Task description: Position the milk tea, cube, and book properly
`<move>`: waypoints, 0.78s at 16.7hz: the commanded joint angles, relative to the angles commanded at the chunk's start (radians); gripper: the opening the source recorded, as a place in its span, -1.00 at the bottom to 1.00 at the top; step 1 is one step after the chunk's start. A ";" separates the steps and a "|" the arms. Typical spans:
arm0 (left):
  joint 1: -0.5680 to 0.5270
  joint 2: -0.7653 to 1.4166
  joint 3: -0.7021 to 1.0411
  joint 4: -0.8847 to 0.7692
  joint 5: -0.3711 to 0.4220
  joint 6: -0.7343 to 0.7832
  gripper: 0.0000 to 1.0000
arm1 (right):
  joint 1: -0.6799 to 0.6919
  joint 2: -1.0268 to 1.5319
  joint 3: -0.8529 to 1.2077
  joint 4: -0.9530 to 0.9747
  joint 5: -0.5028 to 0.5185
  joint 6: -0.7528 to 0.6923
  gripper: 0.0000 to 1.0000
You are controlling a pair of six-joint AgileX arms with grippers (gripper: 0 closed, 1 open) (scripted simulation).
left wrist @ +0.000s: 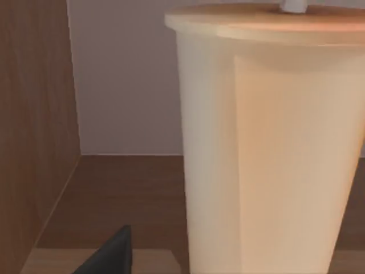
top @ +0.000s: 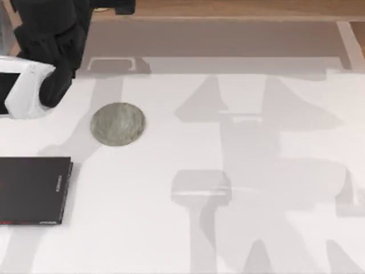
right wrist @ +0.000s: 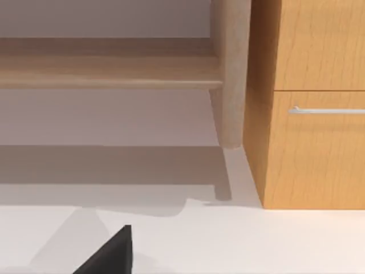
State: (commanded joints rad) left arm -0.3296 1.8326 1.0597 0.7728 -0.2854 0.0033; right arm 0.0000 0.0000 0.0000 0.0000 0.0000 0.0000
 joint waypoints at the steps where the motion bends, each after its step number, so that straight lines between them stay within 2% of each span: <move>1: 0.002 0.018 0.024 -0.006 0.004 0.000 1.00 | 0.000 0.000 0.000 0.000 0.000 0.000 1.00; 8: 0.036 0.214 0.312 -0.091 0.041 -0.001 1.00 | 0.000 0.000 0.000 0.000 0.000 0.000 1.00; 13: 0.044 0.251 0.363 -0.109 0.049 -0.001 1.00 | 0.000 0.000 0.000 0.000 0.000 0.000 1.00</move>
State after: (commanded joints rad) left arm -0.2861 2.0835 1.4230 0.6635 -0.2362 0.0018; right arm 0.0000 0.0000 0.0000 0.0000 0.0000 0.0000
